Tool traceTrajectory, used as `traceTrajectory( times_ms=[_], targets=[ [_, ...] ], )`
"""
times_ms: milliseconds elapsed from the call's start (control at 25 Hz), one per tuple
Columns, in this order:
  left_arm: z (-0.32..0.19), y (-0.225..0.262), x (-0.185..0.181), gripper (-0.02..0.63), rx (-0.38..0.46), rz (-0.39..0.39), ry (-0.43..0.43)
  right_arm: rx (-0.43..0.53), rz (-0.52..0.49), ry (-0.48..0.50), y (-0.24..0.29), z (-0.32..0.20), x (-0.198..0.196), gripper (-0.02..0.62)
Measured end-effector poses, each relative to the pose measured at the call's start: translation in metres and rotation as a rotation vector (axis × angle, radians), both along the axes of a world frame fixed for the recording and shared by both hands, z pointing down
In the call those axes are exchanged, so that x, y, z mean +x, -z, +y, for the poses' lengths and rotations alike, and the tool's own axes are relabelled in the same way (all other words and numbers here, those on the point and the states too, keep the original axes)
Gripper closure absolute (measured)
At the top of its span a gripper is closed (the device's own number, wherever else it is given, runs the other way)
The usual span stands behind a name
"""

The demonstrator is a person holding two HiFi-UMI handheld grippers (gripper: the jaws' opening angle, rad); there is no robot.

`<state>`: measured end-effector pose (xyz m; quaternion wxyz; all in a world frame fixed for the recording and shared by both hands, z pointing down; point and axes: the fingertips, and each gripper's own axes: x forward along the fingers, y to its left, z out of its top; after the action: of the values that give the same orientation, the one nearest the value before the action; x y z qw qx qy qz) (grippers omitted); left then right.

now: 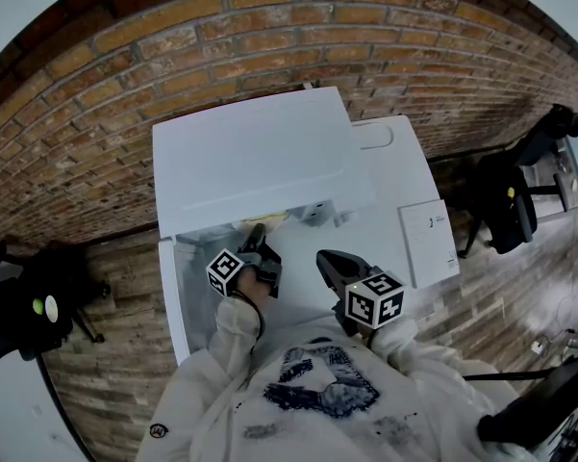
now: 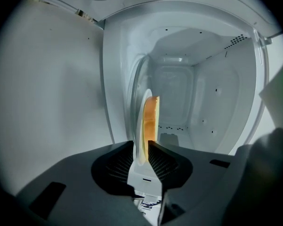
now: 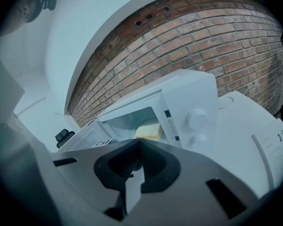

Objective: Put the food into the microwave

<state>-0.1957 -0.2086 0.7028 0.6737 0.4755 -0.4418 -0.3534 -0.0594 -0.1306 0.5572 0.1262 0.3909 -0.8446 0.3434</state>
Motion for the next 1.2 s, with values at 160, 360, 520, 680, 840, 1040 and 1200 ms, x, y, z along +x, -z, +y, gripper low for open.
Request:
traceTrajectory(
  times_ms=[160,360,520,680,840,1040,1200],
  targets=[
    [0.005,0.003,0.007,0.515,0.008,0.003,-0.027,-0.003,-0.005,-0.001,0.000,0.001,0.001,0.581],
    [0.014,0.012,0.023,0.515,0.025,0.021,-0.058,-0.003,-0.012,-0.004,0.000,0.002,0.002,0.581],
    [0.020,0.015,0.033,0.515,0.028,0.029,-0.088,-0.001,-0.018,-0.012,0.001,0.002,0.004,0.581],
    [0.018,0.013,0.034,0.517,0.026,0.033,-0.094,0.001,-0.021,-0.017,0.001,0.003,0.006,0.581],
    [0.016,0.010,0.032,0.518,0.027,0.030,-0.090,-0.006,-0.021,-0.024,0.000,0.004,0.008,0.581],
    [0.017,0.006,0.032,0.580,0.008,0.027,-0.090,-0.005,-0.021,-0.023,-0.001,0.005,0.008,0.581],
    [0.016,0.004,0.032,0.591,0.015,0.022,-0.094,-0.008,-0.021,-0.023,-0.001,0.004,0.008,0.581]
  ],
)
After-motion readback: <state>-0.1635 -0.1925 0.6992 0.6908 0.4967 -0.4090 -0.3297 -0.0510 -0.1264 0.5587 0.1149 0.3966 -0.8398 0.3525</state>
